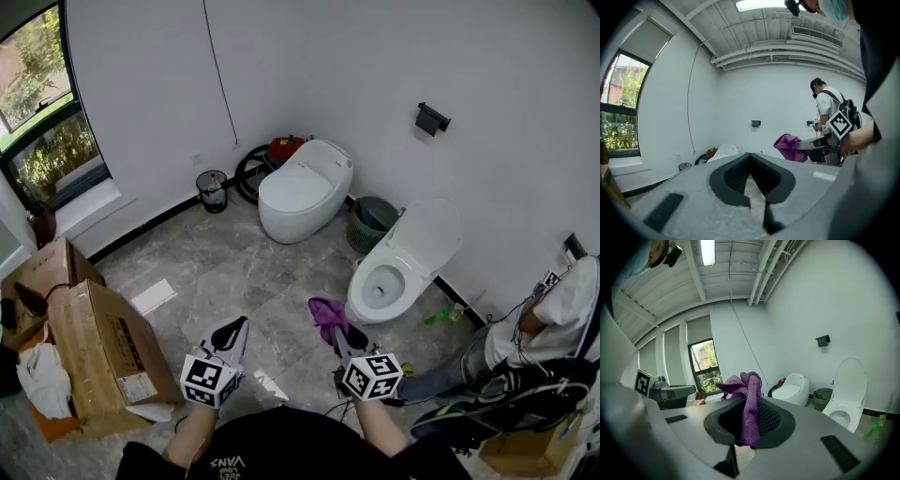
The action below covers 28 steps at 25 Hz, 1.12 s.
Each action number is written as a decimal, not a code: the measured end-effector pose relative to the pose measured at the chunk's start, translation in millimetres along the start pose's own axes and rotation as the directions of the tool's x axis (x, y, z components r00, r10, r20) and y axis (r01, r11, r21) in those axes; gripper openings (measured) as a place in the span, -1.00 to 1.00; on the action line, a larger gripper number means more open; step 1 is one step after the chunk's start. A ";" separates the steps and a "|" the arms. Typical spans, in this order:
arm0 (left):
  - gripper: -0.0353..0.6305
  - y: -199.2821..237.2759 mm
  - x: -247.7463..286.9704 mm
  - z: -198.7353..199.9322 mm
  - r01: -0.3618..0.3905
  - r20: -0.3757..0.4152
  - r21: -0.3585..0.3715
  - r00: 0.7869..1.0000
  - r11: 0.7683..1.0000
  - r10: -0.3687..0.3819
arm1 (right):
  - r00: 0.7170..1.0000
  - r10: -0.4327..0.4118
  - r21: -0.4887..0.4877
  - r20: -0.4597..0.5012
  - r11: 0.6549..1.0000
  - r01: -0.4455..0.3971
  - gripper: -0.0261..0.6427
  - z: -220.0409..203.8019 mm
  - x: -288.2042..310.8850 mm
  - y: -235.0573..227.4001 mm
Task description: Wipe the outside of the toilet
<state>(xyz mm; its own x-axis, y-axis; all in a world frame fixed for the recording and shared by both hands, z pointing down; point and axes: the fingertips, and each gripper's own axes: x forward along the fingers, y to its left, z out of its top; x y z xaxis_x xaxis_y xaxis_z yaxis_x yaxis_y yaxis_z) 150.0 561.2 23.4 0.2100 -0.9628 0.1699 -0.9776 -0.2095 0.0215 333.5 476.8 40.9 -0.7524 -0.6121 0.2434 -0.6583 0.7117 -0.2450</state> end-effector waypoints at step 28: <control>-0.88 222.5 193.4 18.2 0.151 -0.054 -0.060 0.987 0.987 -0.154 | 0.992 -0.128 0.088 -0.005 0.988 0.128 -0.80 65.3 253.3 -37.9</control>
<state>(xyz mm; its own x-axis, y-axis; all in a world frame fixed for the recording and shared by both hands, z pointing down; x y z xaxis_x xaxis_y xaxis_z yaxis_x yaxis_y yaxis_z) -26.7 325.2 43.1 0.3568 -0.9086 0.2173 -0.9339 -0.3415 0.1058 166.4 272.3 50.6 -0.6621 -0.6961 0.2778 -0.7484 0.5947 -0.2935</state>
